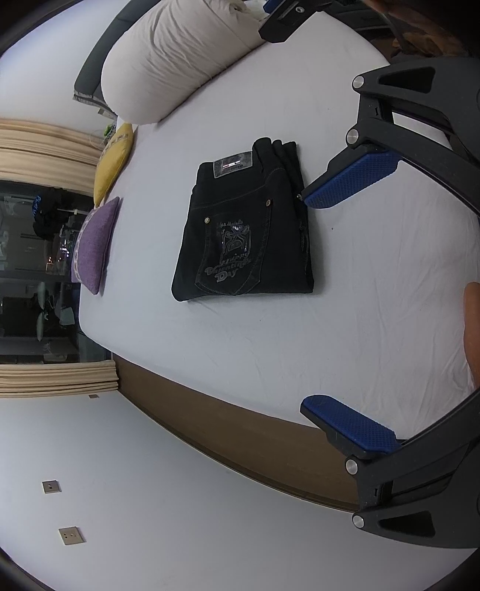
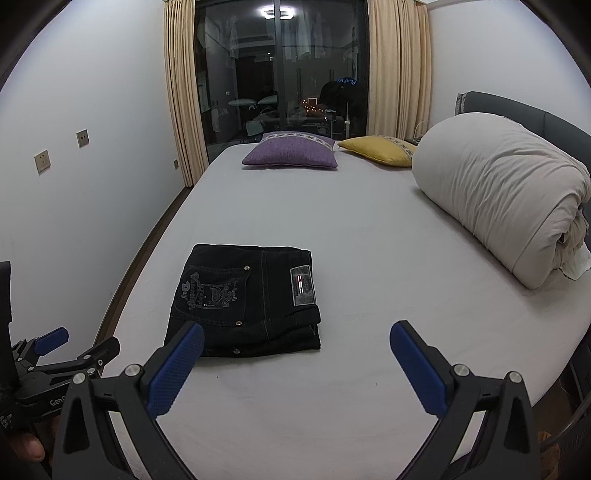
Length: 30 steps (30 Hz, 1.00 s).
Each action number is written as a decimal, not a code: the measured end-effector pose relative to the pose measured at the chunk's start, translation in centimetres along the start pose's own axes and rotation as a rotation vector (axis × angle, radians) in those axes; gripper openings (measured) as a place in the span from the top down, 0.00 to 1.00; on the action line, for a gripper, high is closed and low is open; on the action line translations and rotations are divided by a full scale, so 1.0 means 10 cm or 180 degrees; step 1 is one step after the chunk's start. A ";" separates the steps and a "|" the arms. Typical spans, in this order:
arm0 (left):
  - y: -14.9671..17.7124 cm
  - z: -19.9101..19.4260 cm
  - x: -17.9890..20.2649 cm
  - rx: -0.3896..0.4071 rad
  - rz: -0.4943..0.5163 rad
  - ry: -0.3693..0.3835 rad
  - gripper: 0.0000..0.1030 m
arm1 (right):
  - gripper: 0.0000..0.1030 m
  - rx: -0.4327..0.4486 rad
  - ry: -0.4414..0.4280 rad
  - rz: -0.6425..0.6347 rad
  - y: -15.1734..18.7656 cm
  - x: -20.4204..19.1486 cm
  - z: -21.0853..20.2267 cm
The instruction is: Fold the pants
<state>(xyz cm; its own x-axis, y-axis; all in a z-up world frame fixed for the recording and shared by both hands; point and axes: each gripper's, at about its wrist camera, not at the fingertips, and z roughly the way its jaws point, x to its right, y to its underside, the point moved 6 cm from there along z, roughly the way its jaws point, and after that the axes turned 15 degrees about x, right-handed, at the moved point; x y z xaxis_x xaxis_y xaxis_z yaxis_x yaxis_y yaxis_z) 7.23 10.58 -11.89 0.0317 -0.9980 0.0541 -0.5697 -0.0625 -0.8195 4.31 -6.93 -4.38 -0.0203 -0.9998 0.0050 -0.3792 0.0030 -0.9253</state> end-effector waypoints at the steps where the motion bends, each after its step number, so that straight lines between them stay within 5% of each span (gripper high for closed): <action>1: 0.00 -0.04 -0.01 0.0001 -0.0006 -0.0003 0.00 | 0.00 -0.0006 0.0001 0.0001 0.01 0.00 0.00; 30: 0.04 0.01 -0.04 -0.0007 0.0005 -0.0047 0.00 | 0.00 -0.0229 -0.0007 0.0017 0.20 0.09 0.14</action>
<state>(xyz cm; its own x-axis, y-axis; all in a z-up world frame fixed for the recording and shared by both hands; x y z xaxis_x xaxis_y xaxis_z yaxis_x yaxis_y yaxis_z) 7.04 10.98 -12.33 0.0430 -0.9981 0.0444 -0.5717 -0.0610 -0.8182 4.79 -7.89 -6.75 -0.0206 -0.9998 -0.0008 -0.4446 0.0099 -0.8957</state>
